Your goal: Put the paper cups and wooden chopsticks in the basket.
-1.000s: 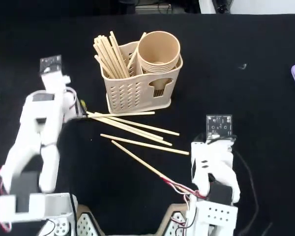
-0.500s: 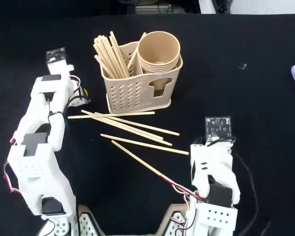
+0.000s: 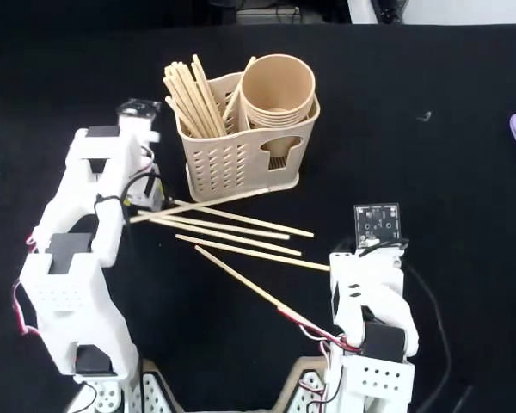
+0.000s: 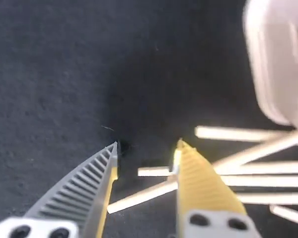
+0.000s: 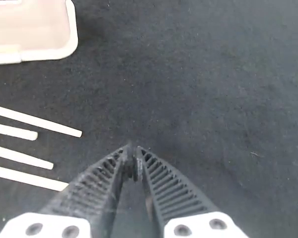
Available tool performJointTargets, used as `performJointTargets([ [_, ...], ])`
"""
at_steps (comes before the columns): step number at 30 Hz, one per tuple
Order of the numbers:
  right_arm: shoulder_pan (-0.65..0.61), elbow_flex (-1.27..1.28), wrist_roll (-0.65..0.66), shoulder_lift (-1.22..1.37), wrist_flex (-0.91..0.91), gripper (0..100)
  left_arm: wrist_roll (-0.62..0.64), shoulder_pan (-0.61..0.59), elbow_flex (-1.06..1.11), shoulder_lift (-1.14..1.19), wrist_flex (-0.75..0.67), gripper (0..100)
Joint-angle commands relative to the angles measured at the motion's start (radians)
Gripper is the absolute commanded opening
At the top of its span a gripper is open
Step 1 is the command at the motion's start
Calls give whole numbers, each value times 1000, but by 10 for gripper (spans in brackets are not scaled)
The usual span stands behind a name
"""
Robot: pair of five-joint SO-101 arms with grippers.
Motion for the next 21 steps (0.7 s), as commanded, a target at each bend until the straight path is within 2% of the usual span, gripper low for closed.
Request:
performJointTargets([
  [1, -11, 1, -3, -91, 5, 15, -60, 56, 108, -2, 66, 163],
  [8, -11, 1, -2, -91, 5, 15, -68, 59, 282, -127, 9, 162],
  [21, -11, 1, -2, -91, 5, 15, -69, 31, 507, -735, 6, 172],
])
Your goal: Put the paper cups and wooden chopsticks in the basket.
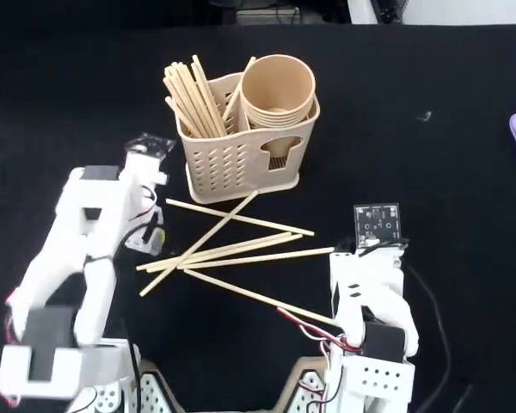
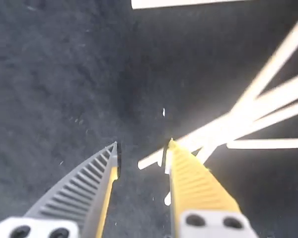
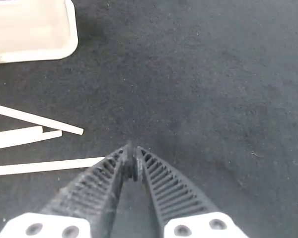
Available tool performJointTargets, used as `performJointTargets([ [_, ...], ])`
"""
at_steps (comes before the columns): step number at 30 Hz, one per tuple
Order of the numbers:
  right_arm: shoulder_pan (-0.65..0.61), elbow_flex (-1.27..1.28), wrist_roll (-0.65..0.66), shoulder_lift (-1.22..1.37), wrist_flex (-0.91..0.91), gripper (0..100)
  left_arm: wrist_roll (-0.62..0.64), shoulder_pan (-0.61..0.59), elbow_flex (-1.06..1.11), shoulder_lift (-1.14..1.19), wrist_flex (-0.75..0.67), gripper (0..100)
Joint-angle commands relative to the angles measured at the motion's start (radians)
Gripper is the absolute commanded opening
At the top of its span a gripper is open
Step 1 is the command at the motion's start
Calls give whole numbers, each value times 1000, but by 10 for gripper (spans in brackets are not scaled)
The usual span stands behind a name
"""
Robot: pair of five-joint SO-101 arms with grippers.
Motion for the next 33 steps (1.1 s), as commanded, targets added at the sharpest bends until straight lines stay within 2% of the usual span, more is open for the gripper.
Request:
performJointTargets([
  [1, -11, 1, -2, -91, 5, 15, -9, -7, -4, -183, -3, 185],
  [4, -11, 1, -2, -91, 5, 15, -14, 18, 25, -272, 29, 243],
  [8, -11, 1, -2, -91, 5, 15, -189, 173, 159, -287, 101, 241],
  [11, -11, 1, -2, -91, 5, 15, -230, 216, 242, -287, 41, 238],
  [19, -11, 1, -2, -91, 6, 15, -229, 150, 343, -287, -189, 235],
  [26, -11, 1, -2, -91, 6, 15, -235, 105, 349, -273, -224, 238],
  [33, -12, 1, -2, -91, 25, 15, -235, 104, 308, -78, -264, 234],
])
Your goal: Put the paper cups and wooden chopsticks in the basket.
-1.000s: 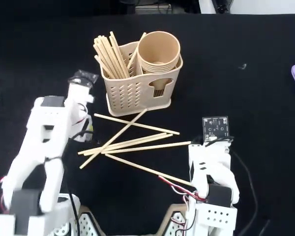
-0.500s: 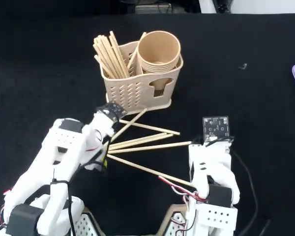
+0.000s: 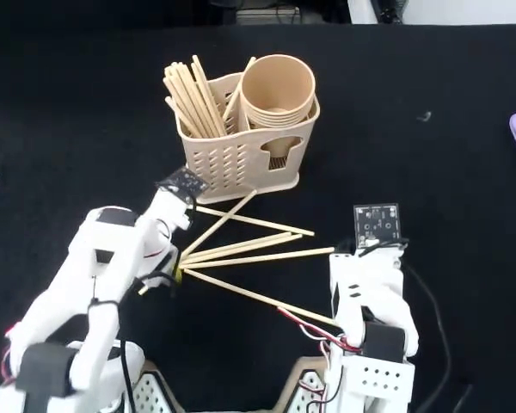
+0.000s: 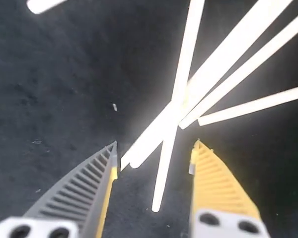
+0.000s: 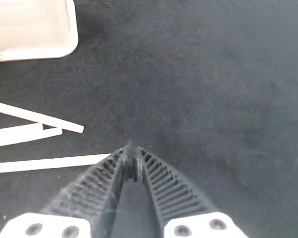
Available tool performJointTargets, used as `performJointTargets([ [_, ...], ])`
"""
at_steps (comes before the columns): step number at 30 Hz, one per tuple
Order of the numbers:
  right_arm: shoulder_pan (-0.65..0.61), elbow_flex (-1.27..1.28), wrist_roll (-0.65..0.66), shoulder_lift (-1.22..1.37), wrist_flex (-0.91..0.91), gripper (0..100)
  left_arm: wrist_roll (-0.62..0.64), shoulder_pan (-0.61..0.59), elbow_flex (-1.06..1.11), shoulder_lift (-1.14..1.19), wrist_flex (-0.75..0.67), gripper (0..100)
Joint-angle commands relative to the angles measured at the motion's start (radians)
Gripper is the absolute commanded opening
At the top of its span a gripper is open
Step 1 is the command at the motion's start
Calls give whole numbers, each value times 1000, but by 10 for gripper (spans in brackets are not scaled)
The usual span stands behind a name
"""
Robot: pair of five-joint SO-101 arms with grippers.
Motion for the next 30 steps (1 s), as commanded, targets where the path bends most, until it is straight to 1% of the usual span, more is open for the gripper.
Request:
performJointTargets([
  [1, -12, 1, -2, -91, 6, 15, -9, -10, -53, 87, -8, 234],
  [4, -12, 1, -2, -91, 6, 15, -9, -8, -104, 135, 32, 190],
  [8, -12, 1, -2, -91, 2, 15, -9, -7, -171, 138, 127, 100],
  [13, -12, 1, -2, -93, 2, 15, -9, -7, -240, 138, 230, 27],
  [15, -12, 1, -2, -93, 2, 15, -18, -7, -255, 138, 259, 31],
  [18, -12, 1, -2, -93, 2, 15, -77, -1, -272, 138, 310, 31],
  [22, -12, 1, -2, -93, 2, 15, -115, 2, -298, 138, 365, 31],
  [26, -12, 1, -2, -93, 2, 15, -114, 4, -294, 147, 276, 40],
  [28, -12, 1, -2, -93, 2, 15, -112, 2, -294, 147, 241, 74],
  [30, -12, 1, -2, -93, 2, 15, -112, 2, -294, 147, 213, 130],
])
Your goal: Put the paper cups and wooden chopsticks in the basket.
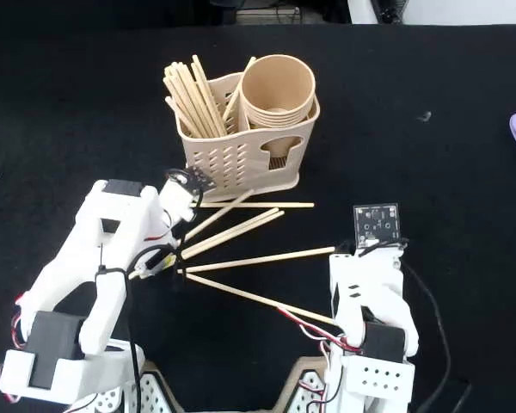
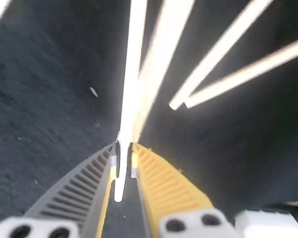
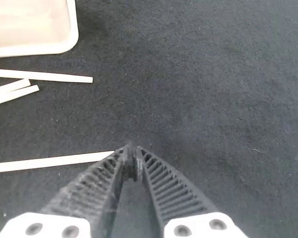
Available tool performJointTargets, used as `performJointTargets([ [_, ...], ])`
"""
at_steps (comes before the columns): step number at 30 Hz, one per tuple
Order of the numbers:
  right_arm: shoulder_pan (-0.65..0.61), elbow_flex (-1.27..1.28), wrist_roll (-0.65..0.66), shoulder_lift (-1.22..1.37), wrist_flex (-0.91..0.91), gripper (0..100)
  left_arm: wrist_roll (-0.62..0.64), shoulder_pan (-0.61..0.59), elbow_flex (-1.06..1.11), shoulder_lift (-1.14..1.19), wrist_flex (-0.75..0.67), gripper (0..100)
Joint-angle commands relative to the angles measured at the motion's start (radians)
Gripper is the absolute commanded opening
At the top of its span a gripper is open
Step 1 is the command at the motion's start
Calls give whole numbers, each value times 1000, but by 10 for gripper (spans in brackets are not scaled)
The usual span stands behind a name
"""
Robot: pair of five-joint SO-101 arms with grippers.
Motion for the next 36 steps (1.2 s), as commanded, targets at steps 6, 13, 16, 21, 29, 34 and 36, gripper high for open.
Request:
performJointTargets([
  [6, -12, 1, -2, -93, 2, 15, 8, 15, -1, -3, -124, 170],
  [13, -12, 1, -2, -93, 3, 15, 6, 65, 110, -3, -253, 170],
  [16, -12, 1, -2, -93, 3, 15, 6, 65, 133, -3, -261, 170],
  [21, -12, -1, -2, -93, 3, 15, 6, 54, 168, -12, -256, 161],
  [29, -12, -1, -2, -93, 2, 15, 6, 65, 205, -14, -229, 30],
  [34, -14, -1, -2, -93, 2, 15, 6, 68, 128, -15, -80, 30],
  [36, -14, -1, -2, -93, 2, 15, 3, 68, 91, -15, -21, 30],
])
